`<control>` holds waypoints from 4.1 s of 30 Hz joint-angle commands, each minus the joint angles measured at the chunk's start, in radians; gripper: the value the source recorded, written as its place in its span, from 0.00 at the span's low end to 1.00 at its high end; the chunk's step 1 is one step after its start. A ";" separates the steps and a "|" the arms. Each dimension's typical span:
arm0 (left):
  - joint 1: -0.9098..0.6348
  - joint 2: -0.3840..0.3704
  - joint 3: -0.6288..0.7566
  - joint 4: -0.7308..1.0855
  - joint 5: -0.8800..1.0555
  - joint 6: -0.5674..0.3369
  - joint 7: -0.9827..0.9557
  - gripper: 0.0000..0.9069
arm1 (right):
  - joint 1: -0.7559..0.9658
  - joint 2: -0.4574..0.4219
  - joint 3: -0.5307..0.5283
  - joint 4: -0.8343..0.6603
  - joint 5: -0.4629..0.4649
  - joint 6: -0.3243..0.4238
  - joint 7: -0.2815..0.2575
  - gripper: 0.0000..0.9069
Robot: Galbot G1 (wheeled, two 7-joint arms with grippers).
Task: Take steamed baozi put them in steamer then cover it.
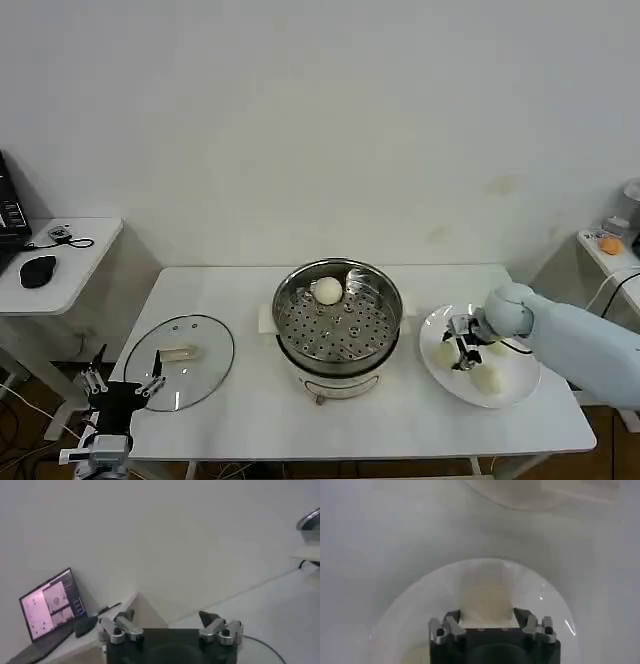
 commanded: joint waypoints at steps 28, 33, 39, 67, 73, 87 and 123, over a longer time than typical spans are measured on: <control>-0.006 -0.003 0.016 -0.017 0.001 -0.002 -0.003 1.00 | 0.711 -0.188 -0.293 0.403 0.343 -0.106 0.001 0.61; -0.011 -0.011 0.024 -0.009 0.004 -0.003 -0.004 1.00 | 0.837 -0.030 -0.389 0.465 0.485 -0.216 0.050 0.61; -0.013 -0.017 0.021 -0.005 0.011 -0.004 -0.006 1.00 | 0.860 0.202 -0.427 0.404 0.651 -0.309 0.119 0.61; -0.015 -0.010 -0.031 0.005 0.002 -0.016 -0.007 1.00 | 0.486 0.511 -0.399 0.101 0.668 -0.385 0.206 0.62; -0.017 -0.010 -0.031 0.008 0.002 -0.018 -0.008 1.00 | 0.474 0.528 -0.388 0.067 0.656 -0.378 0.212 0.62; -0.011 -0.019 -0.028 0.004 0.007 -0.024 -0.007 1.00 | 0.480 0.521 -0.383 0.081 0.641 -0.373 0.204 1.00; -0.007 0.004 0.065 -0.016 0.024 -0.023 -0.006 1.00 | 0.102 -0.582 0.087 0.488 0.039 0.107 -0.114 1.00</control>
